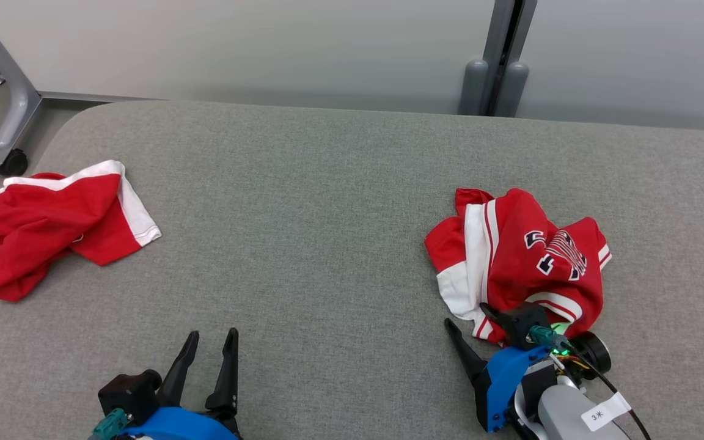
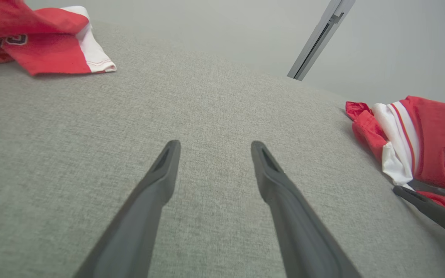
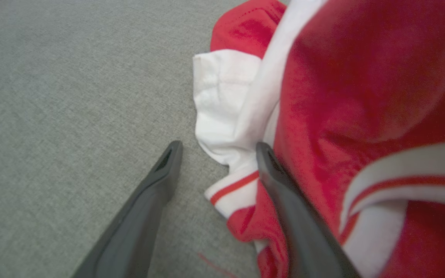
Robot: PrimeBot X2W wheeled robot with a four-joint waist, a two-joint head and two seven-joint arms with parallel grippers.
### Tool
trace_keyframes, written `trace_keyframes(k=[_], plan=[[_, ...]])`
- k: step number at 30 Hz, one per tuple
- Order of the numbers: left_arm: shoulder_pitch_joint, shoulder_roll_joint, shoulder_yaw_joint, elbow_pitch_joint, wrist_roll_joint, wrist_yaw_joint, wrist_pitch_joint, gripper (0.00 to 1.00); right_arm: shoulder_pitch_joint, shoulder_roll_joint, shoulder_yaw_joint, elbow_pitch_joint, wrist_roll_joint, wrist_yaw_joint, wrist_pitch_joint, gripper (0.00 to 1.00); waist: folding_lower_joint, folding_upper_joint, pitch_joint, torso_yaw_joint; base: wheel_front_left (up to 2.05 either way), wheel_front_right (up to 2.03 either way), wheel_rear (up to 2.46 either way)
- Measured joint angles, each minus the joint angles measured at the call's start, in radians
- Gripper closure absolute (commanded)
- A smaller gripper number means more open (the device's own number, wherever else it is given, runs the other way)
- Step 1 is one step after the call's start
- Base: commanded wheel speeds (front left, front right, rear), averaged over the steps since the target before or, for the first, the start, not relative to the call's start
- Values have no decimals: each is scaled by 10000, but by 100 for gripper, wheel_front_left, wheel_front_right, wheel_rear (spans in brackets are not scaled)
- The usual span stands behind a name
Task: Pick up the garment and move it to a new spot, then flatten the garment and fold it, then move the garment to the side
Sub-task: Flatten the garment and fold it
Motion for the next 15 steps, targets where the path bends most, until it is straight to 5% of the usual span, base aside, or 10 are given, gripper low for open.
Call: trace_keyframes(k=[2, 4, 5, 7, 9, 15], plan=[[-37, 27, -33, -44, -10, 0, 0, 0, 31, -6, 31, -63, 194, -2, -146, 28, 0, 0, 49, -31, 0, 0, 0], [-87, 46, -56, -81, -23, 0, 0, 0, 62, -44, 150, -146, 491, -6, -282, 24, 0, 0, 95, -47, 0, 0, 0], [-108, 54, -65, -102, -27, 0, 0, 0, 65, -54, 186, -155, 541, -6, -334, 30, 0, 0, 114, -53, 0, 0, 0], [-123, 69, -102, -98, -98, 0, 0, 0, 54, -56, 211, -123, 639, -10, -360, 57, 0, 0, 148, -54, 0, 0, 0], [-123, 98, -148, -67, -121, 0, 0, 0, -9, -61, 192, -52, 706, -13, -366, 100, 0, 0, 178, -43, 0, 0, 0], [-134, 128, -268, -13, -184, 0, 0, 0, -48, -90, 228, -270, 1139, -15, -692, 100, 0, 0, 189, 65, 0, 0, 0]])
